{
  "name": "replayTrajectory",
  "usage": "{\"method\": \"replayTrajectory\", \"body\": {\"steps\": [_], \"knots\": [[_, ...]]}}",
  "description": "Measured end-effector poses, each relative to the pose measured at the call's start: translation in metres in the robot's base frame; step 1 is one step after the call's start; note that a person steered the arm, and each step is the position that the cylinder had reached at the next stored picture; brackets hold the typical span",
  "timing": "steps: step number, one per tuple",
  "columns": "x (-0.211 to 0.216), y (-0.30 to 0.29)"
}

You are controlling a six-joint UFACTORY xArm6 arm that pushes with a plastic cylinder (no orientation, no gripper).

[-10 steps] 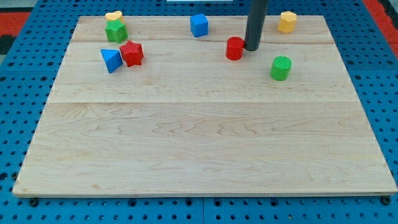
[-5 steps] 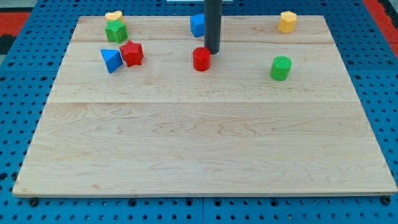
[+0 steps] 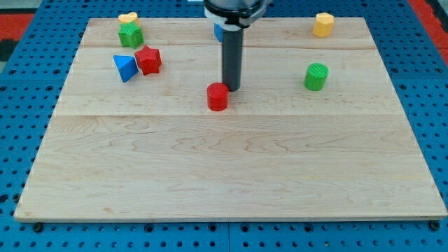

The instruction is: Place the red circle vertically under the green circle

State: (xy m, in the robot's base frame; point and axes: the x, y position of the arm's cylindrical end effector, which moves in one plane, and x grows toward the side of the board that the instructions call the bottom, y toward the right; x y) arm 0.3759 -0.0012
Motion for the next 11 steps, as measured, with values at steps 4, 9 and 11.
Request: {"method": "replayTrajectory", "body": {"steps": [4, 9, 11], "knots": [[0.049, 0.049], [0.086, 0.030], [0.088, -0.021]]}}
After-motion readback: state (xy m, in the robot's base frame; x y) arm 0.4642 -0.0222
